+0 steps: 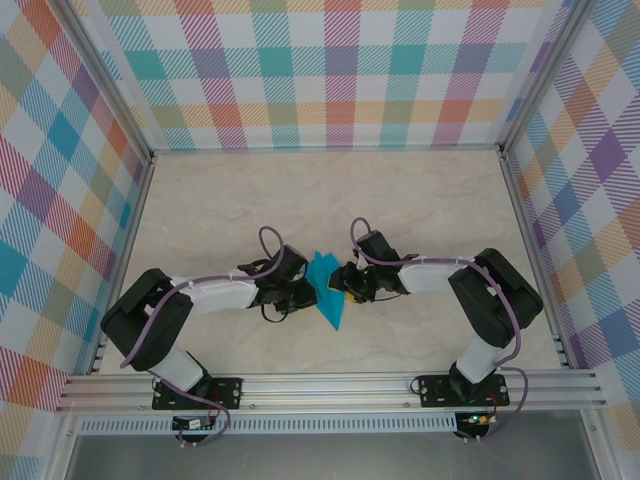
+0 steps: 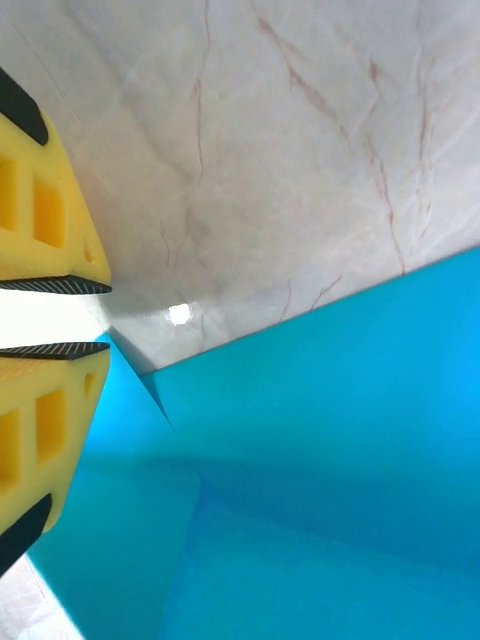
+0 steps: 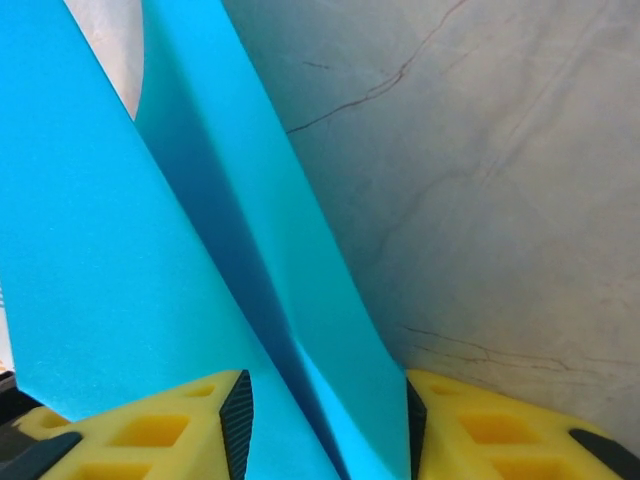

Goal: Fold a paper plane with a square sheet of paper (pick it up from the middle)

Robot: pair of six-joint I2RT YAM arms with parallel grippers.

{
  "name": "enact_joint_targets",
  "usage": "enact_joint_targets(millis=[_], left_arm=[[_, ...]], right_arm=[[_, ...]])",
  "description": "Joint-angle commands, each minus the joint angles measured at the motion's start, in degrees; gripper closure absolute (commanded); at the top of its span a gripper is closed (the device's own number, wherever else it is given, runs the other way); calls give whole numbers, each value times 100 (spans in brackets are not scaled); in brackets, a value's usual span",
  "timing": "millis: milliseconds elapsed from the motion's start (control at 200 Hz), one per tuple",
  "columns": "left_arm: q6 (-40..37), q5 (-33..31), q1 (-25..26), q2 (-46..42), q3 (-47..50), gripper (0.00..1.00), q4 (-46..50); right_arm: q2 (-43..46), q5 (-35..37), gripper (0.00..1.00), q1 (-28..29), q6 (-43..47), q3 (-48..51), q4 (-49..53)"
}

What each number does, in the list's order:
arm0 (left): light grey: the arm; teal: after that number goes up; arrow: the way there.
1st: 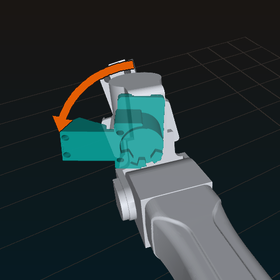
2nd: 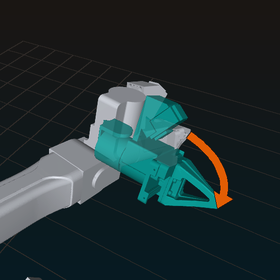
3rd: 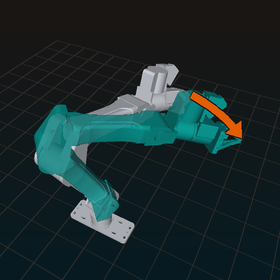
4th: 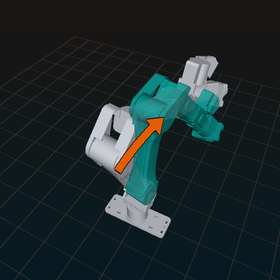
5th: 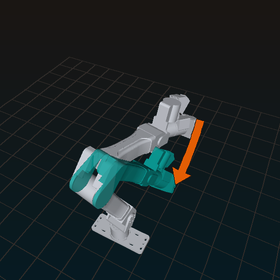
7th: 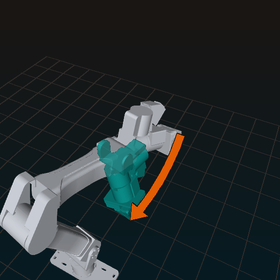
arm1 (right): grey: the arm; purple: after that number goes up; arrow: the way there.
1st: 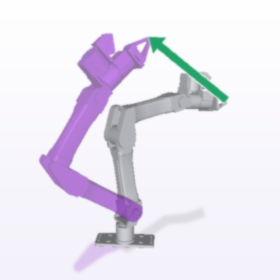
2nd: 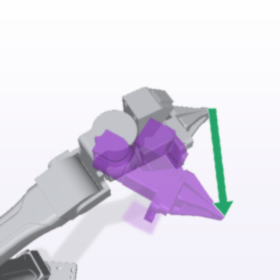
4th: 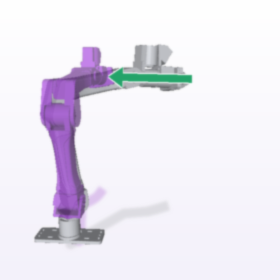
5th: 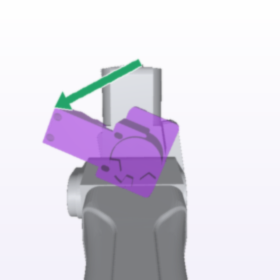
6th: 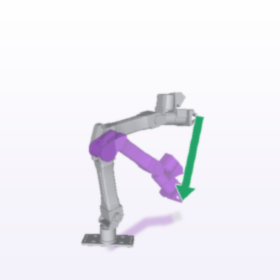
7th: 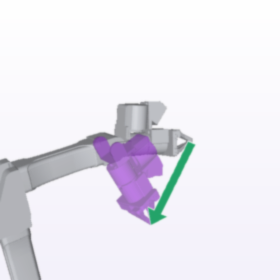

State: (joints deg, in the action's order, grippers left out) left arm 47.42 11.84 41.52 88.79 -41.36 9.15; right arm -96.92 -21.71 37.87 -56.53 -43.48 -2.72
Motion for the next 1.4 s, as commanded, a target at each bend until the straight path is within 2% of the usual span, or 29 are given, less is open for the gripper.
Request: enact_joint_targets(millis=[0, 200, 375, 655, 1035, 1395], left_arm=[[105, -258, -122, -459, 136, 77, 255], [184, -678, -127, -1394, 294, 74, 446], [171, -145, -126, -1580, 109, 74, -113], [90, 406, -126, -684, -461, 74, -845], [-145, -10, -178, 293, -667, 77, -297], [-111, 5, -232, 761, -519, 79, -330]], right_arm=[[13, 102, 58, -16, 116, -127, 133], [22, 130, 57, -16, 100, -117, 173], [-28, 99, 57, -16, 64, -140, 142], [16, 100, 56, -17, 37, -114, 162], [85, 14, 56, -16, 26, -94, 94], [-7, -175, 52, 53, 244, -285, 122]])
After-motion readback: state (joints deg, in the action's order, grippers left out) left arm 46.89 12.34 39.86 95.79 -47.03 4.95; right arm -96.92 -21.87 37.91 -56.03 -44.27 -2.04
